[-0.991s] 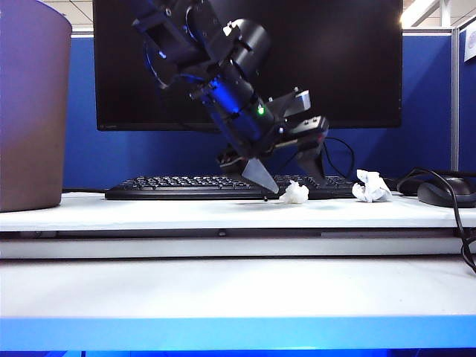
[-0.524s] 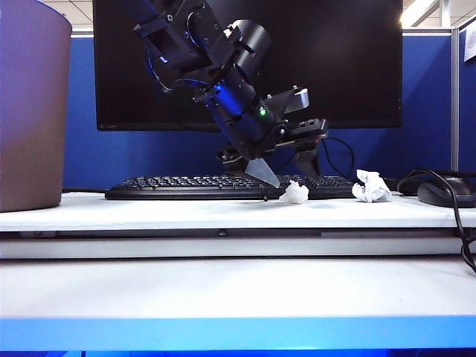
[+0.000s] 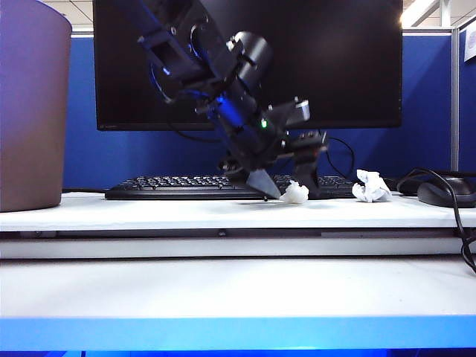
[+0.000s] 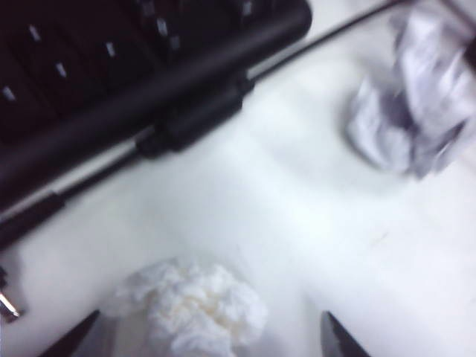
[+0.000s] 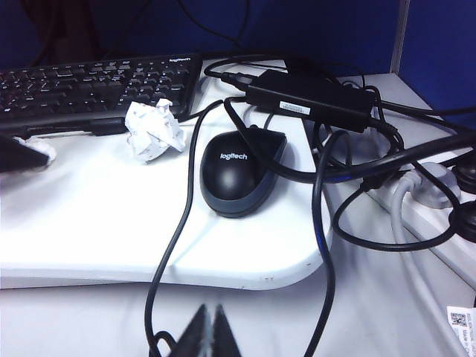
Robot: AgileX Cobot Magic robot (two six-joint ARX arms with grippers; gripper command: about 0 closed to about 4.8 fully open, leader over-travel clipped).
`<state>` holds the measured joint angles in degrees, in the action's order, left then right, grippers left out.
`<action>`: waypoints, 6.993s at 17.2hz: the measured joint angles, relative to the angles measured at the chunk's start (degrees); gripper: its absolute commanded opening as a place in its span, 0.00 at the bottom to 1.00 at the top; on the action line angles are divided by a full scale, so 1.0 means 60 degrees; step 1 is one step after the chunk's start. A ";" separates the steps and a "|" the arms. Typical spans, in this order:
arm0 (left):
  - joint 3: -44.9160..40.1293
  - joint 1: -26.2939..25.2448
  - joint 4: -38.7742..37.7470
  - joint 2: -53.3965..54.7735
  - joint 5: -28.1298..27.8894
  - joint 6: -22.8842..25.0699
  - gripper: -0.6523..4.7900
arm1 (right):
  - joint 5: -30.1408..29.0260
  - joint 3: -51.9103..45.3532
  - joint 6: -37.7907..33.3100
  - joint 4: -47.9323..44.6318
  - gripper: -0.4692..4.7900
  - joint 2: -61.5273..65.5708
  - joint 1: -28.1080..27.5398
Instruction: Pick up all paper balls from the table and place them in the pink trash can.
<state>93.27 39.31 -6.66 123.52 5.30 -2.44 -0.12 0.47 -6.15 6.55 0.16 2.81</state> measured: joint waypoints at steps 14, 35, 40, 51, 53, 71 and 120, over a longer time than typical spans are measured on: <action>0.0007 -0.0022 0.0011 0.0142 -0.0047 -0.0029 0.11 | 0.0000 0.0000 0.0000 0.0000 0.08 0.0000 0.0000; 0.0011 -0.0186 -0.2998 -0.4980 -0.1268 0.1177 0.11 | 0.0000 0.0000 0.0000 0.0000 0.08 0.0000 0.0000; 0.0011 -0.2539 -0.5242 -0.8426 -0.2178 0.1559 0.11 | 0.0000 0.0004 0.0000 0.0000 0.08 0.0000 0.0000; -0.0295 -0.5526 -0.7511 -0.9213 -0.2732 0.2193 0.11 | 0.0000 0.0000 0.0000 0.0000 0.08 0.0000 0.0000; -0.0295 -0.5490 -0.7504 -0.9209 -0.2127 0.2204 0.30 | 0.0000 0.0004 0.0000 0.0000 0.08 0.0000 0.0000; -0.0208 -0.4754 -0.3581 -0.8699 0.3136 -0.0350 0.96 | 0.0000 0.0000 0.0000 0.0000 0.08 0.0000 0.0004; 0.0882 0.0729 0.5359 0.1971 0.1439 0.2157 0.78 | 0.0004 0.0004 0.0000 0.0000 0.08 0.0000 0.0004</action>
<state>98.56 43.68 25.50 135.35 13.93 10.50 -0.10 0.49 -6.15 6.55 0.16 2.83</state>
